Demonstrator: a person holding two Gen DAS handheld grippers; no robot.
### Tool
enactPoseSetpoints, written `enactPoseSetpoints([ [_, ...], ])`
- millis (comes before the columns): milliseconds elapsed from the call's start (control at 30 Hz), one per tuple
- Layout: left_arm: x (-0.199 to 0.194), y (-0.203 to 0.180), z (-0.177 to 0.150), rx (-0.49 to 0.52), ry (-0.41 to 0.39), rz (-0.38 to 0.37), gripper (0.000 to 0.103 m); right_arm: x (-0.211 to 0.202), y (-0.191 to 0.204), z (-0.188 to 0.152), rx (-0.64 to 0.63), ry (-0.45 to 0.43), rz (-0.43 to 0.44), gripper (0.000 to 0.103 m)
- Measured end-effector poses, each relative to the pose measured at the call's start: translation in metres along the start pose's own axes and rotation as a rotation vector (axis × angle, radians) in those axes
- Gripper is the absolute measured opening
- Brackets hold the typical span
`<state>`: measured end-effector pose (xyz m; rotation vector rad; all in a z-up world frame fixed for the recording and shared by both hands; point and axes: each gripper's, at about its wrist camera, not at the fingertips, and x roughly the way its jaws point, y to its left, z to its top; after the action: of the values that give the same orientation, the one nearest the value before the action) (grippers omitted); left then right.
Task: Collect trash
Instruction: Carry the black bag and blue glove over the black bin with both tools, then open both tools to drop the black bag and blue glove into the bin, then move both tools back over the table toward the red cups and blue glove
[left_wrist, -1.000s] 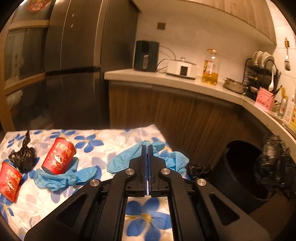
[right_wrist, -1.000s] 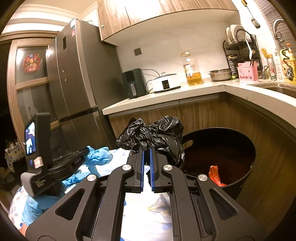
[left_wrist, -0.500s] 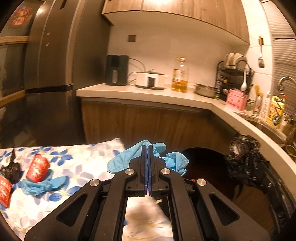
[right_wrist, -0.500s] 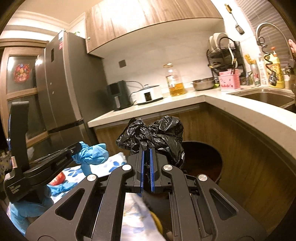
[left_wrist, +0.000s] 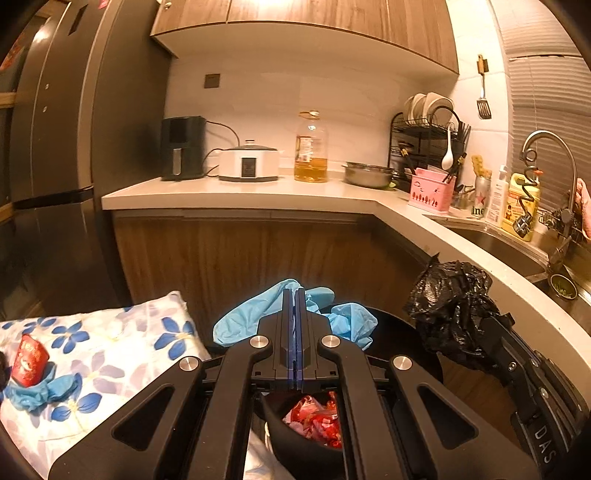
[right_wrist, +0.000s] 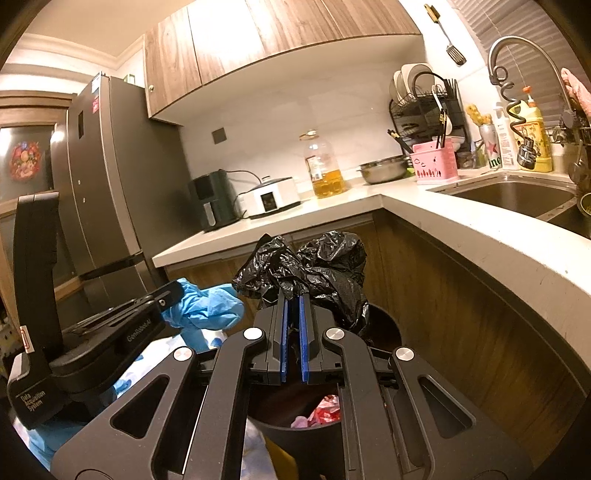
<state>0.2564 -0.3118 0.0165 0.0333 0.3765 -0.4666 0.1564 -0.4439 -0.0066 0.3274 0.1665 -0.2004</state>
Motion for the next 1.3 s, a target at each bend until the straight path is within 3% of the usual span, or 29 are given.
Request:
enactPoseSetpoints([
  [833, 0.047, -0.011, -0.014, 0.017, 0.07, -0.045, 0.001, 0.042, -0.012, -0.004, -0.021, 0.063, -0.016, 0.007],
  [900, 0.05, -0.01, -0.017, 0.016, 0.076, -0.045, 0.002, 0.046, -0.014, -0.005, -0.019, 0.079, -0.017, 0.012],
  [933, 0.051, -0.009, -0.018, 0.015, 0.078, -0.046, 0.004, 0.048, -0.015, -0.006, -0.017, 0.086, -0.022, 0.015],
  [1000, 0.052, -0.008, -0.018, 0.011, 0.082, -0.058, 0.026, 0.051, -0.018, -0.007, -0.011, 0.093, -0.023, 0.025],
  [1033, 0.052, -0.007, -0.018, 0.006, 0.081, -0.066, 0.031, 0.052, -0.019, -0.008, -0.008, 0.095, -0.024, 0.027],
  [1133, 0.051, -0.002, -0.017, -0.008, 0.078, -0.058, 0.038, 0.052, -0.024, -0.009, 0.002, 0.099, -0.037, 0.03],
  [1200, 0.05, 0.002, -0.017, -0.025, 0.076, -0.049, 0.054, 0.05, -0.027, -0.01, 0.01, 0.098, -0.049, 0.034],
  [1233, 0.048, 0.007, -0.017, -0.039, 0.072, -0.041, 0.056, 0.048, -0.029, -0.011, 0.014, 0.099, -0.052, 0.036],
  [1300, 0.042, 0.012, -0.019, -0.049, 0.072, -0.033, 0.067, 0.044, -0.029, -0.012, 0.013, 0.099, -0.057, 0.047],
])
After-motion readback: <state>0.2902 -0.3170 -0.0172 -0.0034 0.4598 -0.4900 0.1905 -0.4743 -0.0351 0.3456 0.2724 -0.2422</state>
